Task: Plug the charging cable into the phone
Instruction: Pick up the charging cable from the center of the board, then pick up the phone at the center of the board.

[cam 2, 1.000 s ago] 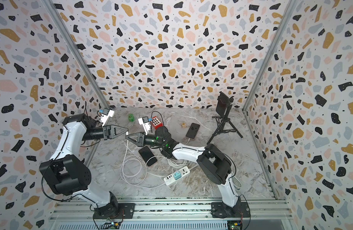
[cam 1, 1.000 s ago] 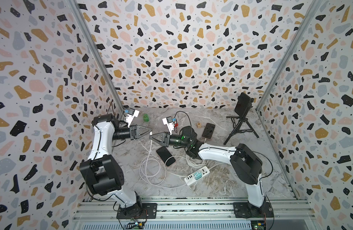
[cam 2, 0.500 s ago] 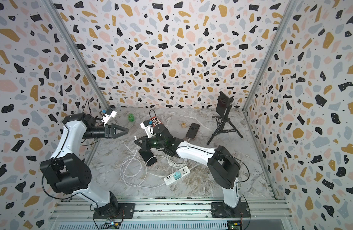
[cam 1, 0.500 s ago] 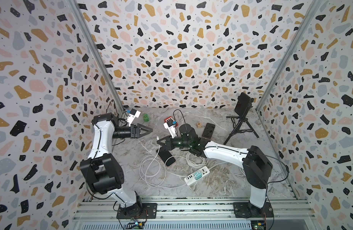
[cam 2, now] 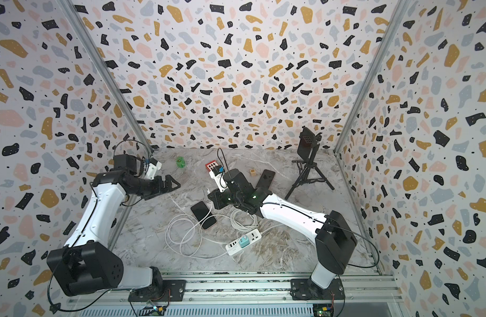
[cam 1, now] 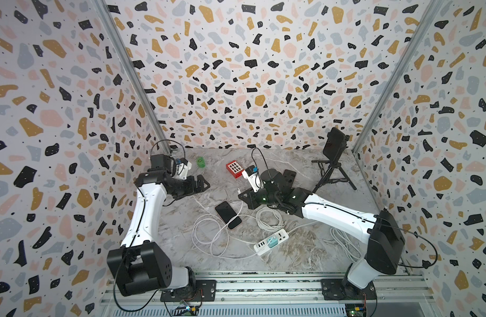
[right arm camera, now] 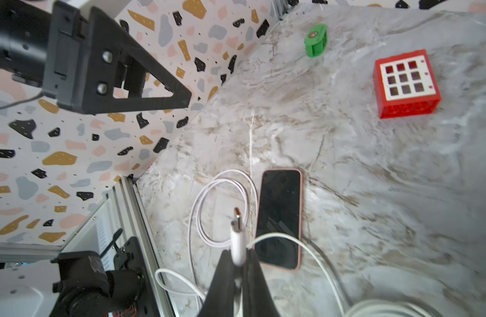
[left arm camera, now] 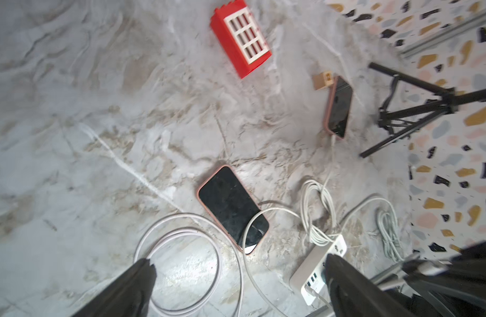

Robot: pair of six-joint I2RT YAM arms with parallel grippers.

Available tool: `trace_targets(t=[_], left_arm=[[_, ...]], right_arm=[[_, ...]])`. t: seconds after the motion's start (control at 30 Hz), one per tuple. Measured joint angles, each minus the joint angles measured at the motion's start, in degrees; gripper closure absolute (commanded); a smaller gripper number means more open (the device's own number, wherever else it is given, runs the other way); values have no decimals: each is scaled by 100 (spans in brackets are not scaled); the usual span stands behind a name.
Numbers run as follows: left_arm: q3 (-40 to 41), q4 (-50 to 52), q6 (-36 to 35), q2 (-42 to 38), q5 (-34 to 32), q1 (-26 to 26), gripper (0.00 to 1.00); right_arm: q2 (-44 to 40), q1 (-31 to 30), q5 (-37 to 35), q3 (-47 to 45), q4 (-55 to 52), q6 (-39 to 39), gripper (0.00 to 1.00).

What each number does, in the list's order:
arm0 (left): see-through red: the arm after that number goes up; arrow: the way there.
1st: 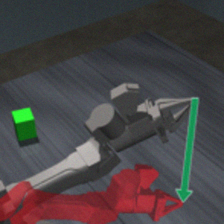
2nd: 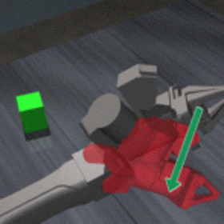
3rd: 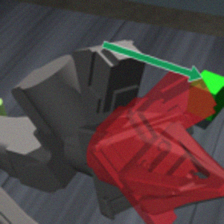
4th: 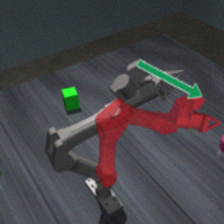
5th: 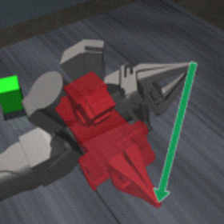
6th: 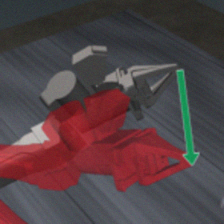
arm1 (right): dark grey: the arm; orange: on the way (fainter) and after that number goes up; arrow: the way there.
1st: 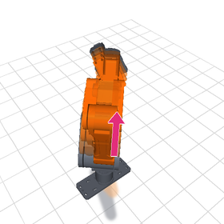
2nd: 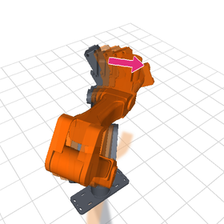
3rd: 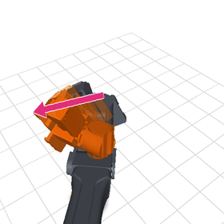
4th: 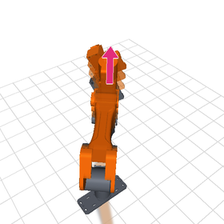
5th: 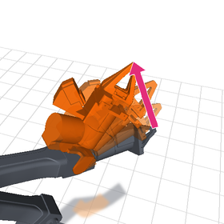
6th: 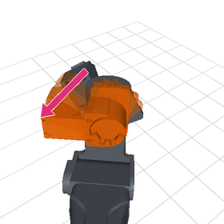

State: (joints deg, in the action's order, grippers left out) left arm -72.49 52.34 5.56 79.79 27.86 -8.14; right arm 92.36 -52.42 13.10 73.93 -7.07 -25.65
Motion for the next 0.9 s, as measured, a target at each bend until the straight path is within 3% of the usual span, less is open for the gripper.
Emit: trace_targets(t=[0.2,0.47,0.9], left_arm=[[636,-372,1182,26,-1187,938,0],[922,-608,2435,570,-2070,1755,0],[549,-577,3556,2024,-2190,2514,0]], right_arm=[[-393,74,-339,-363,-446,157,100],[-426,92,-522,-372,-608,157,100],[-424,92,-680,-374,-654,125,100]])
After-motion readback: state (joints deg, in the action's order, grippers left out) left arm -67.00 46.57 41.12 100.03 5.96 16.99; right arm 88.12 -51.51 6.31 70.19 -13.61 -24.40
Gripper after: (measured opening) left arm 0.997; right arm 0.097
